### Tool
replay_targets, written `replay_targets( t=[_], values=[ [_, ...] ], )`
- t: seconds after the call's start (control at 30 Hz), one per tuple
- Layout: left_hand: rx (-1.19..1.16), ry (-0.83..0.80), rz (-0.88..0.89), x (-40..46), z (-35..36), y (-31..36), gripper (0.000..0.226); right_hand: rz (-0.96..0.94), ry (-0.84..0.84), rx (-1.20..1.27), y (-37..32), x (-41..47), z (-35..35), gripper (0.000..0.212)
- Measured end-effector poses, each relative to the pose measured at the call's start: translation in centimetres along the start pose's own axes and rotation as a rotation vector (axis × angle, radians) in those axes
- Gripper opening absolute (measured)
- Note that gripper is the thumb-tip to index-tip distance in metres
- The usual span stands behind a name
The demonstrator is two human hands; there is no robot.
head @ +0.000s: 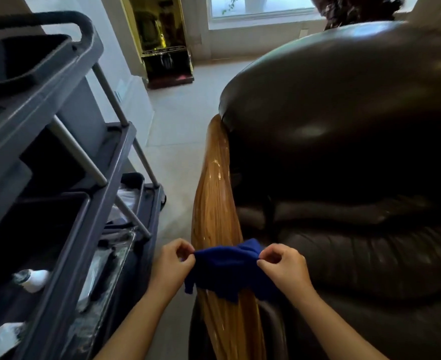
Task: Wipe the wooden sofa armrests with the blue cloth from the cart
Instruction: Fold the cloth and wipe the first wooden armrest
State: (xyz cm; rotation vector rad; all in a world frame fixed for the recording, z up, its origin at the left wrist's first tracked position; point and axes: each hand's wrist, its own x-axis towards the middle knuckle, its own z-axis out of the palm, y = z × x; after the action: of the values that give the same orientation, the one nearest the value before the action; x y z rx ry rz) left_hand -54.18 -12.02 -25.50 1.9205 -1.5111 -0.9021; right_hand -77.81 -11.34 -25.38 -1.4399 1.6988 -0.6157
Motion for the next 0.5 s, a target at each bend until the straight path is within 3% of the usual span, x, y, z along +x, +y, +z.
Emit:
replay_targets(
  t=[0.17,0.33,0.43,0.5],
  values=[
    [0.075,0.109,0.022,1.2,2.4,-3.6,0.033,0.001,0.011,-0.006,3.0,1.0,4.1,0.025],
    [0.09,0.264,0.191,-0.1,5.1,-5.5,0.043,-0.103,0.327,-0.036,5.4,0.4,8.6,0.03],
    [0.187,0.191,0.216,-0.3,7.0,-5.7,0.051,-0.078,0.45,-0.112,4.7,1.0,11.0,0.042],
    [0.277,0.123,0.253,0.0,8.2,-5.8,0.057,-0.075,0.391,-0.178,4.2,1.6,11.7,0.056]
  ],
)
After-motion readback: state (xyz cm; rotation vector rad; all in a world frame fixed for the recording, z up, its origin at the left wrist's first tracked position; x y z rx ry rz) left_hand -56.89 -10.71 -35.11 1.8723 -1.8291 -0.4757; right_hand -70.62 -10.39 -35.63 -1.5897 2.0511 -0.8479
